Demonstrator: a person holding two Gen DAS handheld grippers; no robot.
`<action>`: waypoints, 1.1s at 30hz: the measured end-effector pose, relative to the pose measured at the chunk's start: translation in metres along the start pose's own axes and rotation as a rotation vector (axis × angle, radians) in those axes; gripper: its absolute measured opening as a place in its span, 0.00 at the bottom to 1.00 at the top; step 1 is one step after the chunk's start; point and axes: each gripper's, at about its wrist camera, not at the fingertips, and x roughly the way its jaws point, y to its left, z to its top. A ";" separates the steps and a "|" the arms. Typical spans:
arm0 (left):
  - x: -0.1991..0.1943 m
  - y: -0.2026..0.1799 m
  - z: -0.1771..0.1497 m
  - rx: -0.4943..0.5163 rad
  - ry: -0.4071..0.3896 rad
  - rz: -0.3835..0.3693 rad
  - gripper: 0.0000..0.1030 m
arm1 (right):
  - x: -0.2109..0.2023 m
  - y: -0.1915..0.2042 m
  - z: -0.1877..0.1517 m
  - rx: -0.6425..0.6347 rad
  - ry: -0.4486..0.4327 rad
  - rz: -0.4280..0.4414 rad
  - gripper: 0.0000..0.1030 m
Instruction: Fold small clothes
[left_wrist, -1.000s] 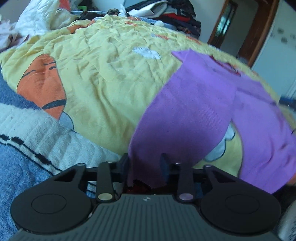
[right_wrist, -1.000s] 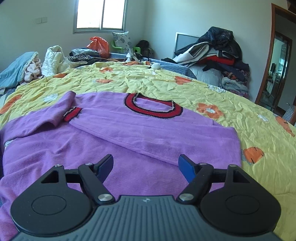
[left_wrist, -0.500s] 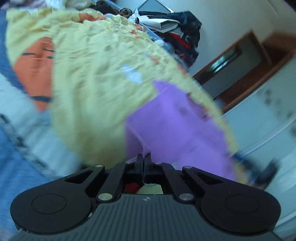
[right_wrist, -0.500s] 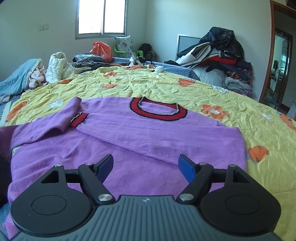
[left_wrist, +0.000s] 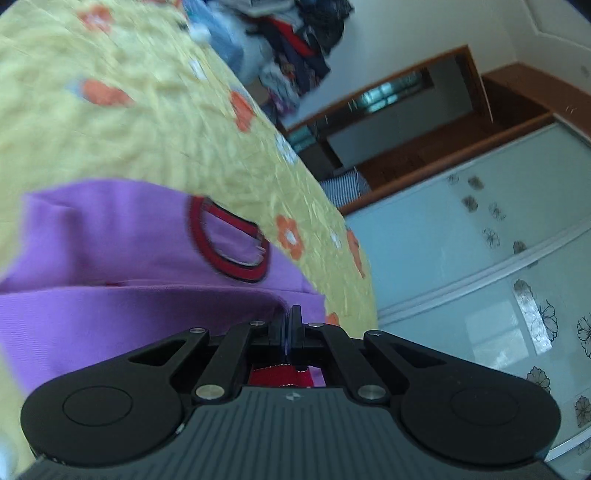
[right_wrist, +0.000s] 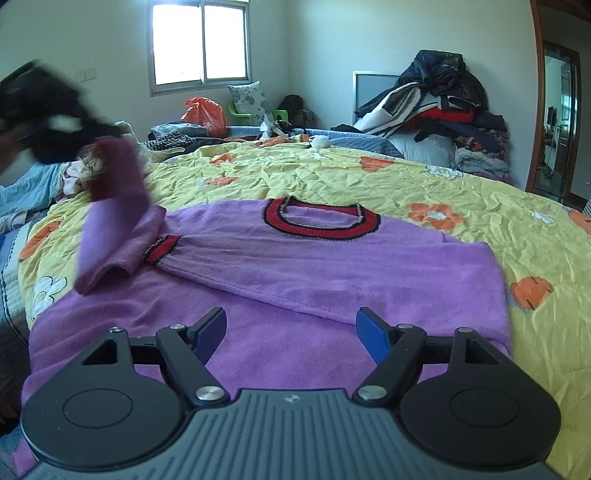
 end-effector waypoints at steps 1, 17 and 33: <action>0.023 -0.004 0.004 0.002 0.024 -0.004 0.00 | 0.000 -0.003 -0.001 0.007 0.005 0.000 0.75; 0.222 -0.003 -0.013 0.034 0.219 -0.006 0.30 | 0.038 -0.033 0.022 -0.087 0.035 -0.098 0.74; -0.013 0.087 -0.054 0.216 -0.120 0.366 0.74 | 0.081 -0.103 0.019 0.323 0.065 0.045 0.03</action>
